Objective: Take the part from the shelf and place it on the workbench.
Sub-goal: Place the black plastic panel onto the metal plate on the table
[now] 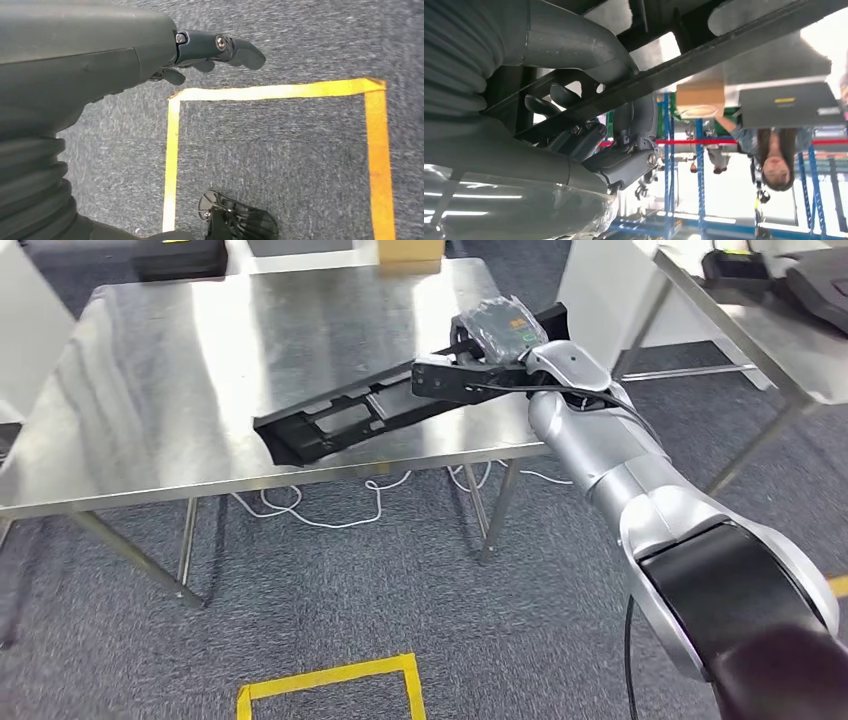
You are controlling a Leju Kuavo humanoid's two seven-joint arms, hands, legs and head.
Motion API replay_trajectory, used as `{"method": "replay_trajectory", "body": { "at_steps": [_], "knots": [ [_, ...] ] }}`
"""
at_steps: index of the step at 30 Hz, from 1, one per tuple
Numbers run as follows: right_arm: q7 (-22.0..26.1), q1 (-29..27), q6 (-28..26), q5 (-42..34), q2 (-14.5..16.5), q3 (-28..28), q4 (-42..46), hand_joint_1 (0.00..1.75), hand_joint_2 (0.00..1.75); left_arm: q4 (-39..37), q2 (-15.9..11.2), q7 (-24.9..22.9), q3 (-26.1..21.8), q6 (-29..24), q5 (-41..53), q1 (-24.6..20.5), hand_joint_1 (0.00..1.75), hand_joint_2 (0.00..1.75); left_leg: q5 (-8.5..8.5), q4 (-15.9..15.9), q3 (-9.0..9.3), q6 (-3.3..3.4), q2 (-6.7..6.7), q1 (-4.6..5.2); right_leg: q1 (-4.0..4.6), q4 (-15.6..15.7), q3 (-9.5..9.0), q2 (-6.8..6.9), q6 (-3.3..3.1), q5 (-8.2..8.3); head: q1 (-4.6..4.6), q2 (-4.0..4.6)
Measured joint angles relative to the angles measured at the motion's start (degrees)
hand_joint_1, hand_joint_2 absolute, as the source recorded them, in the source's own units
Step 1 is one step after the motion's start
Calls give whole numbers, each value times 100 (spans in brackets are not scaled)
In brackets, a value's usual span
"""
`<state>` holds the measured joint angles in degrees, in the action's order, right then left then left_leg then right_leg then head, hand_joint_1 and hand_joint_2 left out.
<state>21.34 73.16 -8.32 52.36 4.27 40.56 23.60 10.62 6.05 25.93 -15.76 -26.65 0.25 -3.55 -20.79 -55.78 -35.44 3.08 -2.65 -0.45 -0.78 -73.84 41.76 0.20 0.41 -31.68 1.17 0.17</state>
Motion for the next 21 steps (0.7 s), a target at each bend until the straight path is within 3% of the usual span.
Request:
{"method": "replay_trajectory", "body": {
  "at_steps": [1, 3, 4, 6, 8, 10, 12, 14, 15, 16, 17, 19, 21],
  "knots": [
    [-1, -7, -1, 1, -6, 4, -2, 175, 175, 0, 5, -6, 0, -4, 2, 4, 0, 175, 1, -4, 1, -5, -79, 0, -15, 238, -86, -16, 55, 129, -5, 0],
    [-1, 11, 0, 0, -16, 7, -2, 175, 175, 0, 12, -14, 0, -11, 3, 8, 0, 175, -6, -28, -13, -38, -223, 10, -57, 1116, -476, -180, 148, 491, -14, 0],
    [-1, 23, 1, -1, -18, 7, -2, 175, 175, 0, 14, -14, 0, -16, 5, 7, 0, 175, -13, -50, -28, -67, -289, 19, -72, 1490, -649, -265, 156, 643, -11, 0],
    [-1, 30, 2, -3, -7, 8, -2, 175, 175, 0, 15, -14, 0, -24, 9, 8, 0, 175, -23, -82, -68, -133, -395, 24, -71, 1750, -781, -330, 114, 752, -4, 0],
    [-4, 33, 2, -4, 28, 9, -1, 175, 175, 0, 7, -19, 0, -33, 10, 27, 0, 175, -36, -111, -101, -201, -438, 0, -87, 1758, -803, -222, 39, 772, 4, 0],
    [-10, 44, 2, -5, 59, 9, 0, 175, 175, 0, -1, -24, 0, -40, 14, 42, 0, 175, -183, -351, -212, -268, -219, -9, -116, 1783, -845, -114, -46, 776, 45, 0],
    [-13, 47, 3, -7, 72, 10, 0, 175, 175, 0, -3, -27, 0, -42, 18, 36, 0, 175, -520, -1036, -535, -332, 106, -32, -95, 1789, -880, -10, -115, 752, 88, 0],
    [-14, 37, 7, -6, 75, 13, -1, 175, 175, 0, -5, -37, 0, -41, 19, 29, 0, 175, -750, -1707, -894, -379, 237, -72, -66, 1786, -899, 107, -148, 725, 90, 0],
    [-15, 32, 8, -6, 77, 15, -2, 175, 175, 0, -4, -46, -1, -42, 19, 30, 0, 175, -726, -1793, -960, -389, 257, -86, -59, 1784, -906, 162, -153, 713, 92, 0],
    [-16, 30, 9, -7, 80, 16, -2, 175, 175, 0, -4, -54, -1, -42, 18, 32, 0, 175, -591, -1629, -897, -390, 279, -94, -56, 1782, -918, 212, -150, 698, 92, 0],
    [-17, 33, 10, -7, 84, 17, -2, 175, 175, 0, -6, -59, -2, -43, 17, 34, 0, 175, -389, -1274, -724, -381, 330, -98, -53, 1782, -939, 258, -137, 678, 93, 0],
    [-43, 47, 8, -13, 87, 17, -1, 175, 175, 0, -11, -63, -2, -43, 7, 31, 0, 175, -86, -502, -322, -331, 562, -56, -10, 1781, -979, 343, -83, 630, 88, 0],
    [-98, 53, -1, -14, 104, 18, -1, 175, 175, 0, -16, -69, -2, -43, -8, 26, 0, 175, -41, -199, -171, -265, 673, 3, 46, 1786, -994, 427, -26, 592, 70, 0]
  ]
}}
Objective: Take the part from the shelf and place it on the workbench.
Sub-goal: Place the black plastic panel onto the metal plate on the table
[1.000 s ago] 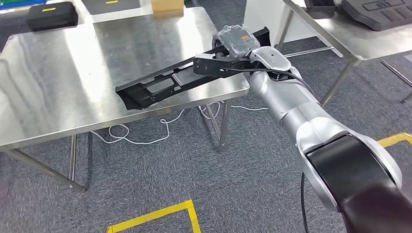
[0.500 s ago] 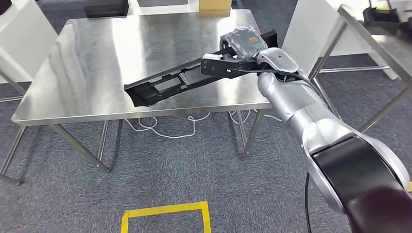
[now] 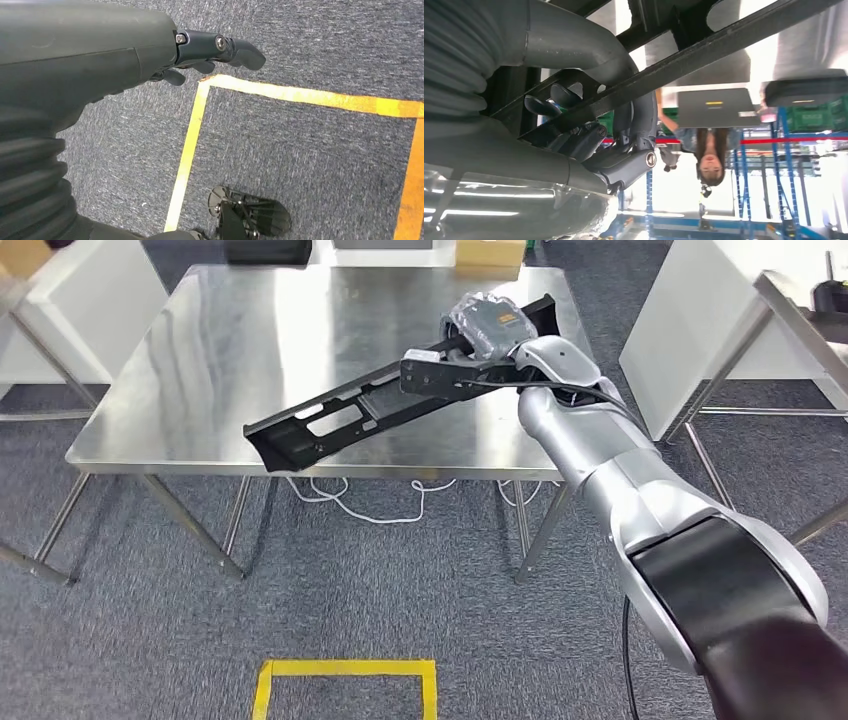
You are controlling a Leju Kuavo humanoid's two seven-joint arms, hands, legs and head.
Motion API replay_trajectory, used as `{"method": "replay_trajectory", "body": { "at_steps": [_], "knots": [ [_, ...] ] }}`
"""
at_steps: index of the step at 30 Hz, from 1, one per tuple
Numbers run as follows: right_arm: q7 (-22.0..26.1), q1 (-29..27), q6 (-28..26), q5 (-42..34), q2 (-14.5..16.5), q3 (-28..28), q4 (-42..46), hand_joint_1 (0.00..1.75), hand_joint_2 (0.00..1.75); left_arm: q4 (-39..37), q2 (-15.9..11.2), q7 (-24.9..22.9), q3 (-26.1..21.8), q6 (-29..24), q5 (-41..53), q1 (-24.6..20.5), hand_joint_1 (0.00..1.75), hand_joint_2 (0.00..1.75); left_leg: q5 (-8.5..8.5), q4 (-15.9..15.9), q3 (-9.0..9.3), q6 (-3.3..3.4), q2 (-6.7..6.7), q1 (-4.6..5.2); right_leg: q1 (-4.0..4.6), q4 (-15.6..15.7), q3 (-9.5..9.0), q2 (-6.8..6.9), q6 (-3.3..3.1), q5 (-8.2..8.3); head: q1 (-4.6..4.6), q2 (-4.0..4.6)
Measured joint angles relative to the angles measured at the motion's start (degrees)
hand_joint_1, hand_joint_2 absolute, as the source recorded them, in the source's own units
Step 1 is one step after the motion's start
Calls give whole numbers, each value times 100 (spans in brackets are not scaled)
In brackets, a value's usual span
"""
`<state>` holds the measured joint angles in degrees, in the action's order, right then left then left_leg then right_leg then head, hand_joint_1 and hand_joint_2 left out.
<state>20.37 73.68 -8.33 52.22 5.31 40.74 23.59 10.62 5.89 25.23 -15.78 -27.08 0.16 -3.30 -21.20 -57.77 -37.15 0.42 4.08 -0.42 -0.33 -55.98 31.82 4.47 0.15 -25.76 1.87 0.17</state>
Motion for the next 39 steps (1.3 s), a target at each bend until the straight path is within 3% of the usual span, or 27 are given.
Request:
{"method": "replay_trajectory", "body": {
  "at_steps": [2, 4, 6, 8, 9, 10, 12, 13, 15, 17, 24, 27, 32, 39],
  "knots": [
    [-60, -7, -8, 10, 31, 2, 2, 175, 175, 1, -6, -10, -1, -1, -9, 3, 0, 175, 3, 35, 3, 74, -104, 9, 21, 7, -3, 68, 49, -30, -15, 0],
    [-125, -10, -48, 22, 43, 3, 6, 175, 175, 2, -10, -18, -2, -7, -15, 5, 0, 175, 33, 99, 39, 154, -188, -4, 11, -207, 96, -79, 67, -152, -28, 0],
    [-227, -38, -153, 69, 29, 5, 3, 175, 175, 2, -14, -32, -2, -15, -15, -12, 0, 175, 45, 128, 58, 216, -273, -9, -13, -894, 445, -323, 24, -427, -44, 0],
    [-377, -103, -265, 173, 11, 15, -14, 175, 175, 2, -16, -63, -2, -19, -15, -29, 0, 175, 40, 126, 60, 241, -378, -9, -23, -1660, 883, -412, 12, -652, -63, 0],
    [-446, -133, -300, 227, 6, 24, -24, 175, 175, 2, -16, -81, -3, -20, -16, -29, 0, 175, 37, 123, 63, 242, -434, -9, -23, -1788, 997, -423, 42, -643, -70, 0],
    [-494, -151, -321, 264, 4, 32, -32, 175, 175, 2, -16, -96, -3, -20, -17, -26, 0, 175, 34, 121, 68, 240, -482, -9, -24, -1648, 983, -426, 89, -528, -78, 0],
    [-532, -154, -344, 292, 4, 45, -38, 175, 175, 2, -16, -108, -4, -19, -19, -18, 0, 175, 25, 114, 78, 222, -552, -9, -29, -870, 690, -429, 172, -152, -86, 0],
    [-538, -147, -355, 294, 5, 49, -38, 175, 175, 2, -16, -108, -4, -18, -19, -18, 0, 175, 13, 96, 73, 202, -576, 6, -26, -469, 510, -431, 181, 17, -95, 0],
    [-573, -140, -370, 308, 20, 57, -38, 175, 175, 1, -18, -108, -4, -20, -23, -15, 0, 175, -20, 53, 58, 177, -600, 30, -42, -69, 323, -437, 132, 194, -87, 0],
    [-717, -136, -398, 368, 33, 69, -49, 175, 175, 0, -23, -109, -7, -31, -47, -6, 0, 175, -43, 25, 52, 189, -603, 30, -49, -29, 300, -440, 86, 238, -71, 0],
    [-1397, 105, -450, 525, -207, 80, -276, 175, 175, 0, -27, -116, -68, -73, -130, 11, 0, 175, -39, 48, 70, 192, -580, -2, -10, -31, 302, -460, 70, 243, -69, 0],
    [-1506, 345, -313, 560, -429, 65, -395, 175, 175, 0, -27, -97, -89, -31, -119, 19, 0, 175, -38, 53, 71, 183, -575, -5, -3, -32, 303, -463, 68, 242, -70, 0],
    [-1590, 618, -254, 584, -764, -1, -512, 175, 175, 0, -26, -91, -90, 64, -81, 24, 0, 175, -46, 57, 71, 107, -568, -3, -3, -34, 303, -466, 66, 240, -72, 0],
    [-1651, 686, -257, 624, -916, -15, -597, 175, 175, 0, -23, -89, -91, 116, -74, 24, 0, 175, -46, 54, 71, 107, -560, 25, -23, -33, 303, -470, 66, 240, -72, 0]
  ]
}}
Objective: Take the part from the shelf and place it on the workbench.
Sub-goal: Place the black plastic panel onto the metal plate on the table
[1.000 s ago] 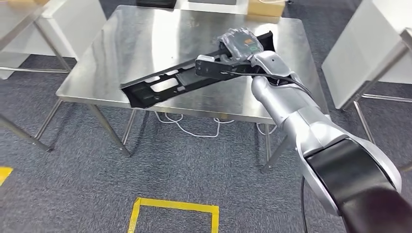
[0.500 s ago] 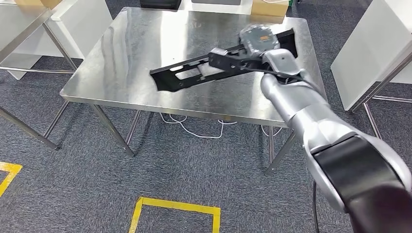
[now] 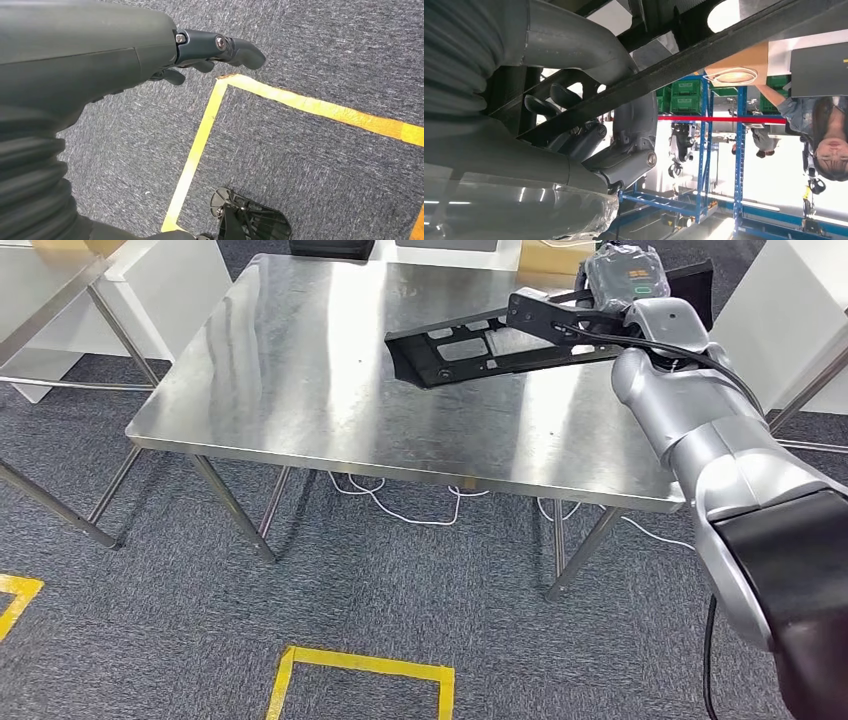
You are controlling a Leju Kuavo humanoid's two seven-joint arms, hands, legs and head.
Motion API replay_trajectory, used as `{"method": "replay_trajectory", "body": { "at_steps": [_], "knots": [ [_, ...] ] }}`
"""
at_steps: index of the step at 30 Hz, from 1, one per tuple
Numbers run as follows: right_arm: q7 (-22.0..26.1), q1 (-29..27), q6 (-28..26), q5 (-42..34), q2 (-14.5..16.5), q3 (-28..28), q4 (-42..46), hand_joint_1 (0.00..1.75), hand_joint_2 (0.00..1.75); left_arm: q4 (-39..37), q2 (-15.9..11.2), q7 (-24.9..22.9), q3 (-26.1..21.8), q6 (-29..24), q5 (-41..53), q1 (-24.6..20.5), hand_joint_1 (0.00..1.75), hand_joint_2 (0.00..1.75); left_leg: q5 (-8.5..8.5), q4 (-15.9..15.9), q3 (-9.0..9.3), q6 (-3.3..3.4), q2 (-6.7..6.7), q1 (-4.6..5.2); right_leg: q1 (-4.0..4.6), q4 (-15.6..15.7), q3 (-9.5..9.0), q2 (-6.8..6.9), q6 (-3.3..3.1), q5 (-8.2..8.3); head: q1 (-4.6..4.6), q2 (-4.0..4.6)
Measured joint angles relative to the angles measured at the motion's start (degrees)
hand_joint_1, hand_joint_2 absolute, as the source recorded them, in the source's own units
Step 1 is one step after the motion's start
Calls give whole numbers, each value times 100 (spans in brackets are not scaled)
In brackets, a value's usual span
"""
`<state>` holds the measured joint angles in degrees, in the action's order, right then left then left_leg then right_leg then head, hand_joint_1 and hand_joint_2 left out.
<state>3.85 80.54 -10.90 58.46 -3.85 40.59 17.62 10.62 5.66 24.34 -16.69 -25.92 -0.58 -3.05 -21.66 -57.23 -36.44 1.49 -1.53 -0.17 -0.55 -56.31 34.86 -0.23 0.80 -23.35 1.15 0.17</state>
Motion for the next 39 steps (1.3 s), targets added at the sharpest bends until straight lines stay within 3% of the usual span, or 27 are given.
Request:
{"method": "replay_trajectory", "body": {
  "at_steps": [14, 21, 24, 26, 28, 29, 30, 31, 34, 37, 39],
  "knots": [
    [-214, -7, -20, 86, -230, -70, -24, 175, 175, 0, -4, 43, 2, 107, 64, -3, 0, 175, -8, -19, -7, 14, 0, 18, -30, 2, -3, -2, 4, 2, 1, 0],
    [-259, -199, -161, 123, -100, -114, -24, 175, 175, 0, -77, 16, -9, 58, 60, -5, 0, 175, -46, -62, -21, 77, 7, 30, -55, 12, -10, -12, 14, 4, 2, 0],
    [-285, -226, -163, 160, -34, -154, -14, 175, 175, 2, -92, 16, -26, 33, 58, -7, 0, 175, -5, 71, 67, 158, 21, 8, -32, -4, 5, -12, 44, -21, -7, 0],
    [-291, -223, -163, 166, -19, -179, -9, 175, 175, 4, -92, 17, -34, 13, 59, -12, 0, 175, 42, 189, 159, 207, 31, -25, -22, -400, 199, -9, 26, -201, -22, 0],
    [-292, -243, -163, 167, -15, -192, -12, 175, 175, 4, -92, 18, -39, 7, 59, -20, 0, 175, 37, 202, 181, 217, 30, -22, -45, -1169, 591, -8, 4, -493, -24, 0],
    [-292, -265, -163, 167, -17, -196, -15, 175, 175, 4, -92, 17, -40, 7, 60, -22, 0, 175, 29, 200, 185, 212, 26, -25, -58, -1480, 767, -7, 22, -582, -28, 0],
    [-293, -287, -163, 169, -17, -198, -17, 175, 175, 4, -91, 17, -41, 7, 60, -19, 0, 175, 17, 196, 192, 197, 23, -29, -78, -1602, 852, -6, 65, -587, -29, 0],
    [-293, -302, -163, 174, -15, -201, -19, 175, 175, 3, -90, 16, -42, 7, 60, -15, 0, 175, 1, 186, 200, 174, 20, -37, -100, -1493, 820, -2, 127, -502, -33, 0],
    [-293, -302, -163, 193, -9, -205, -20, 175, 175, 2, -82, 17, -42, 7, 60, -8, 0, 175, -47, 145, 217, 104, 17, -64, -165, -682, 437, 13, 275, -143, -35, 0],
    [-293, -300, -163, 196, -9, -205, -20, 175, 175, 3, -81, 17, -42, 7, 60, -8, 0, 175, -56, 137, 218, 91, 17, -69, -176, -539, 367, 16, 293, -90, -34, 0],
    [-293, -295, -163, 198, -7, -208, -20, 175, 175, 4, -85, 17, -43, 5, 60, -10, 0, 175, -92, 97, 206, 45, 16, -61, -179, -266, 212, 21, 306, -12, -40, 0]
  ]
}}
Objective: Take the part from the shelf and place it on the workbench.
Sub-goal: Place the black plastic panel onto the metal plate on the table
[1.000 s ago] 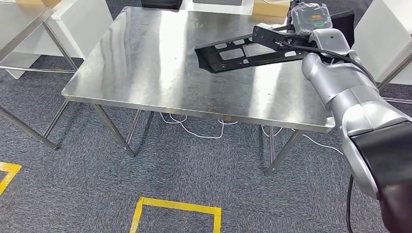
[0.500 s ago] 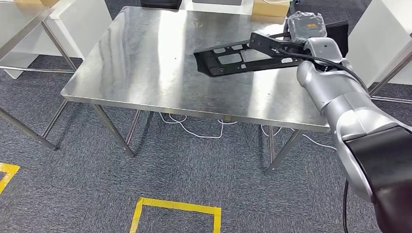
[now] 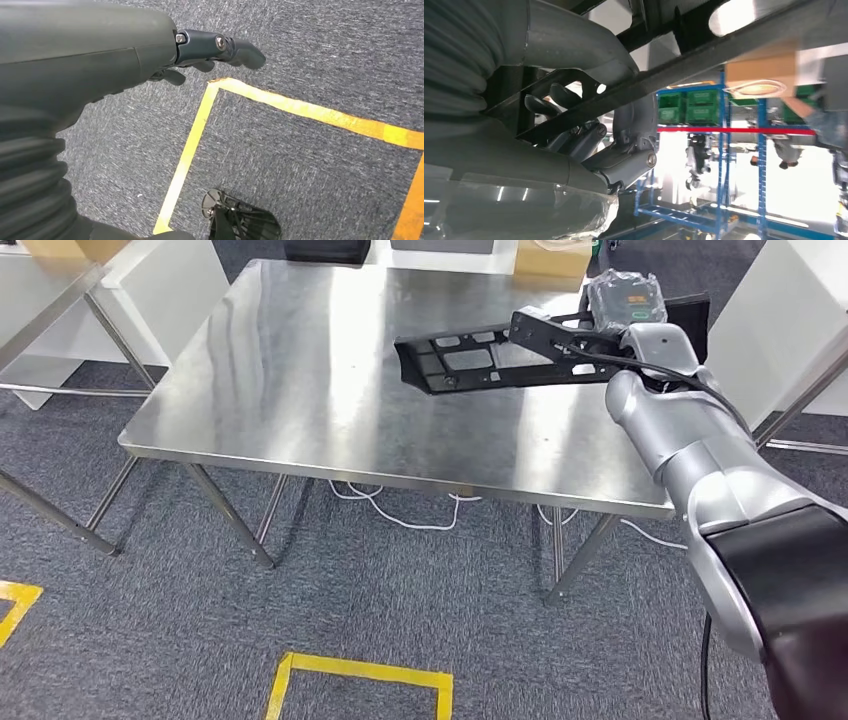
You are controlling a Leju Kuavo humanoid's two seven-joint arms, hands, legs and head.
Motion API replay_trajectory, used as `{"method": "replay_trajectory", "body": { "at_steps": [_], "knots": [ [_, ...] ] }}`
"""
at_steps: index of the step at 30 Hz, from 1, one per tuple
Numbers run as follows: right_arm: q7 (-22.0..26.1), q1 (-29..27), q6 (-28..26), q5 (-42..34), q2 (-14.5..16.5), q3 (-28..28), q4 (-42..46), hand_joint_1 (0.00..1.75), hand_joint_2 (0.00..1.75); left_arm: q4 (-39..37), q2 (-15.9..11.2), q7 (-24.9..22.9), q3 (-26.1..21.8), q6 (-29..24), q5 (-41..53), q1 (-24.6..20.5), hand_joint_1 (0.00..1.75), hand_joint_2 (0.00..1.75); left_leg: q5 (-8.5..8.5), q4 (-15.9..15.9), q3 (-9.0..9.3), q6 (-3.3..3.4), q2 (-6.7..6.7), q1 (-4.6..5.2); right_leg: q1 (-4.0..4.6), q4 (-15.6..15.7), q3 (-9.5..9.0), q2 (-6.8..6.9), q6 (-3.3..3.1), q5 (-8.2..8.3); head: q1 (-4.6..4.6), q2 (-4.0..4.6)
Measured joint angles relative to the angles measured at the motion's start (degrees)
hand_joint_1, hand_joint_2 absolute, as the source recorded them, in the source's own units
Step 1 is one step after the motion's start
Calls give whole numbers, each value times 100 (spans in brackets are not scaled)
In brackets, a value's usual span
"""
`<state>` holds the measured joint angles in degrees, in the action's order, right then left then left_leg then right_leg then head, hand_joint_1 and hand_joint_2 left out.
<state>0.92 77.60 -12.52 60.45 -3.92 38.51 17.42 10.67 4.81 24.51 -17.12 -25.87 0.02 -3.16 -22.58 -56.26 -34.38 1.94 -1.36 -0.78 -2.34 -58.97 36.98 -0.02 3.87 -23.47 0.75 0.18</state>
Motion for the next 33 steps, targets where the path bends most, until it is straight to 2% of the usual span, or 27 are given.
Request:
{"method": "replay_trajectory", "body": {
  "at_steps": [1, 2, 3, 4, 5, 6, 7, 8, 9, 11, 12, 13, 14, 16, 17, 18, 20, 21, 22, 23, 24, 26, 27, 28, 30, 31, 33],
  "knots": [
    [1, 2, 2, 5, 13, -3, 0, 175, 175, 0, -2, 5, -2, -2, -1, -2, 0, 175, -29, -29, -8, -39, 1, 6, 9, 123, -74, -4, -40, 31, 2, 0],
    [2, 4, 3, 18, 34, -8, 1, 175, 175, 0, -5, 15, -5, -10, -6, -2, 0, 175, -71, -61, -13, -88, 4, -2, 10, 236, -151, -11, -109, 55, 6, 0],
    [3, 7, 5, 34, 68, -15, 3, 175, 175, 0, -3, 32, -15, -20, -20, -1, 0, 175, -193, -260, -90, -142, 30, -15, 23, 246, -200, -24, -211, 35, 15, 0],
    [3, 5, 10, 54, 109, -21, 5, 175, 175, 0, 2, 49, -29, -31, -36, 0, 0, 175, -380, -650, -268, -191, 58, -33, 24, 256, -239, -33, -312, 11, 24, 0],
    [2, 3, 13, 70, 142, -25, 7, 175, 175, 0, 8, 62, -43, -40, -51, 3, 0, 175, -575, -1112, -499, -230, 85, -51, 28, 262, -290, -39, -382, -19, 30, 0],
    [2, -1, 16, 80, 170, -27, 8, 175, 175, 0, 14, 69, -56, -45, -64, 4, 0, 175, -738, -1590, -760, -256, 110, -55, 41, 267, -340, -42, -426, -53, 32, 0],
    [2, -6, 20, 85, 186, -27, 8, 175, 175, 0, 17, 69, -63, -46, -68, 6, 0, 175, -760, -1840, -938, -259, 113, -56, 50, 266, -376, -43, -445, -82, 32, 0],
    [2, -9, 21, 87, 197, -28, 8, 175, 175, 0, 19, 69, -66, -48, -70, 7, 0, 175, -640, -1797, -973, -251, 113, -57, 54, 266, -410, -44, -449, -110, 33, 0],
    [2, -8, 21, 88, 206, -28, 9, 175, 175, 0, 19, 69, -69, -50, -72, 8, 0, 175, -426, -1546, -903, -237, 115, -59, 53, 266, -451, -45, -441, -143, 32, 0],
    [2, 9, 22, 90, 224, -28, 9, 175, 175, 0, 18, 69, -80, -51, -72, 8, 0, 175, 46, -770, -590, -195, 141, -52, 74, 262, -526, -47, -396, -213, 33, 0],
    [2, 22, 22, 91, 230, -28, 9, 175, 175, 0, 18, 69, -86, -51, -72, 6, 0, 175, 169, -449, -450, -168, 159, -42, 94, 260, -546, -49, -365, -244, 33, 0],
    [2, 35, 24, 91, 233, -28, 9, 175, 175, 0, 20, 72, -90, -51, -72, 4, 0, 175, 209, -262, -370, -143, 177, -28, 118, 265, -554, -50, -333, -268, 29, 0],
    [2, 44, 25, 93, 234, -28, 9, 175, 175, 0, 23, 77, -92, -51, -72, 2, 0, 175, 180, -186, -336, -117, 184, -10, 141, 276, -554, -45, -301, -288, 24, 0],
    [2, 55, 30, 101, 229, -31, 10, 175, 175, 1, 38, 94, -93, -51, -73, 2, 0, 175, 143, -141, -304, -61, 179, 2, 154, 277, -554, -25, -243, -332, 5, 0],
    [2, 61, 30, 105, 226, -34, 11, 175, 175, 1, 48, 104, -93, -51, -73, 4, 0, 175, 135, -115, -276, -21, 169, 6, 158, 175, -502, -15, -232, -390, 1, 0],
    [3, 66, 31, 108, 222, -37, 11, 175, 175, 2, 54, 111, -94, -51, -74, 4, 0, 175, 129, -88, -246, 22, 161, 9, 162, -80, -366, -9, -244, -496, -7, 0],
    [3, 45, 34, 108, 205, -39, 5, 175, 175, 2, 56, 120, -97, -51, -74, -3, 0, 175, 96, -70, -211, 102, 131, 26, 162, -921, 131, -7, -305, -774, -12, 0],
    [2, 20, 37, 108, 193, -39, 1, 175, 175, 2, 55, 121, -97, -51, -74, -5, 0, 175, 77, -71, -198, 123, 113, 38, 162, -1307, 383, -7, -322, -871, -17, 0],
    [2, -10, 39, 109, 182, -39, -3, 175, 175, 2, 56, 122, -97, -51, -74, -5, 0, 175, 56, -72, -178, 134, 91, 48, 164, -1513, 554, -7, -311, -883, -17, 0],
    [2, -34, 45, 111, 175, -40, -5, 175, 175, 2, 58, 122, -98, -51, -75, 0, 0, 175, 31, -75, -149, 137, 69, 60, 168, -1475, 605, -7, -279, -785, -19, 0],
    [2, -46, 50, 115, 173, -41, -5, 175, 175, 2, 62, 122, -98, -51, -75, 5, 0, 175, 3, -76, -113, 135, 53, 73, 172, -1224, 551, -7, -239, -602, -18, 0],
    [2, -37, 64, 124, 172, -53, -4, 175, 175, 2, 73, 122, -100, -51, -75, 11, 0, 175, -66, -85, -35, 114, 23, 111, 190, -364, 242, -6, -186, -130, -18, 0],
    [2, -22, 71, 128, 172, -62, -5, 175, 175, 1, 79, 122, -101, -51, -75, 9, 0, 175, -106, -93, -7, 97, 13, 132, 203, -9, 95, -6, -200, 40, -15, 0],
    [2, -11, 80, 132, 172, -72, -5, 175, 175, 1, 84, 123, -102, -51, -74, 7, 0, 175, -142, -102, 12, 77, 5, 151, 208, 211, -5, -7, -231, 134, -11, 0],
    [2, 1, 96, 140, 177, -85, -4, 175, 175, 0, 86, 123, -105, -51, -74, 5, 0, 175, -204, -112, 32, 30, 3, 153, 205, 304, -64, -9, -311, 155, -6, 0],
    [2, 4, 100, 145, 182, -87, 1, 175, 175, 3, 78, 122, -108, -52, -74, 6, 0, 175, -236, -126, 29, 3, 8, 139, 175, 317, -88, -11, -342, 146, -8, 0],
    [2, 17, 101, 153, 189, -89, 10, 175, 175, 8, 69, 125, -116, -54, -74, 8, 0, 175, -379, -364, -60, -82, 35, 109, 126, 347, -169, -16, -430, 111, 5, 0]
  ]
}}
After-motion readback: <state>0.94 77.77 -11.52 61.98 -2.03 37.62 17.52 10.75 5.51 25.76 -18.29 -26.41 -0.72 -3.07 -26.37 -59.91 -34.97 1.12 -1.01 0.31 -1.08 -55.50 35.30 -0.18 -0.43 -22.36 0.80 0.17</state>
